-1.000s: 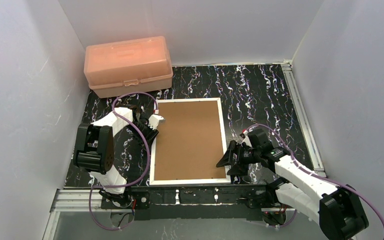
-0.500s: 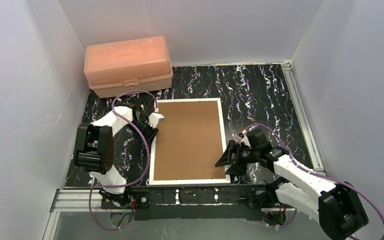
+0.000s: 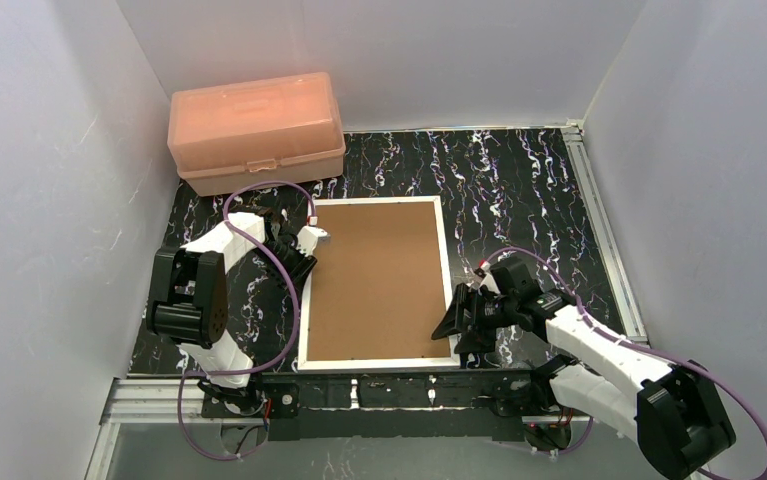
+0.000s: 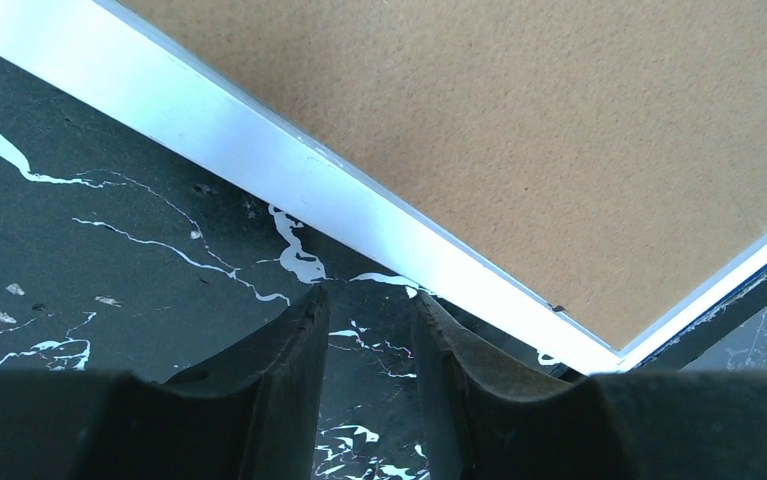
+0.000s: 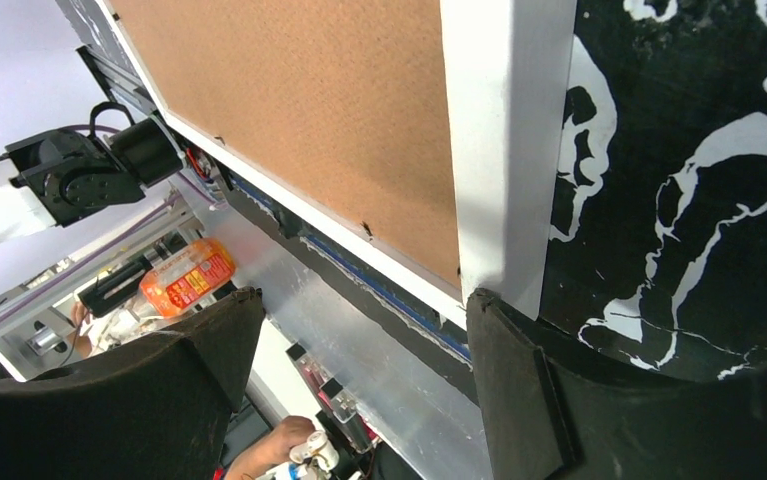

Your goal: Put the photo into the frame

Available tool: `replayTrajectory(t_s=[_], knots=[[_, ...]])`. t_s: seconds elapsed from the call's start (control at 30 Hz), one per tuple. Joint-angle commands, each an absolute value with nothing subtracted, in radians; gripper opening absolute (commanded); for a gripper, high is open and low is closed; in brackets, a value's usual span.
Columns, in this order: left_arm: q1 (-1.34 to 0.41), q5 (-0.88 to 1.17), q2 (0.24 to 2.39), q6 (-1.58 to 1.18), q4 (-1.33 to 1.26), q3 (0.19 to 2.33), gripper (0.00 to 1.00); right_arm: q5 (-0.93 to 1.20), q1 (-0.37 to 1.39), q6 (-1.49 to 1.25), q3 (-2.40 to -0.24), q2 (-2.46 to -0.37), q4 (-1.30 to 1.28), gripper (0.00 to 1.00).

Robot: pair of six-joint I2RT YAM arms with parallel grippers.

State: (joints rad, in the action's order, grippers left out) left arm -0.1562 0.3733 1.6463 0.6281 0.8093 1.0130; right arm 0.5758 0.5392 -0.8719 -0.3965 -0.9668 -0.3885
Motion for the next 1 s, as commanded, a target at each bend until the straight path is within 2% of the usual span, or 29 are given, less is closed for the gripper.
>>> replayTrajectory(t_s=[0.0,0.47,0.97], knots=[[-0.155,0.411,1.64,0.635,0.842,1.023,0.34,0.544,0.547,-0.862,-0.405,-0.955,-0.435,0.83],[-0.163,0.42,1.636,0.643,0.851,1.015,0.34,0.531,0.573,-0.962,-0.347,-0.963,-0.284,0.82],[-0.173,0.439,1.628,0.65,0.861,1.013,0.33,0.481,0.632,-0.956,-0.366,-1.039,-0.263,0.82]])
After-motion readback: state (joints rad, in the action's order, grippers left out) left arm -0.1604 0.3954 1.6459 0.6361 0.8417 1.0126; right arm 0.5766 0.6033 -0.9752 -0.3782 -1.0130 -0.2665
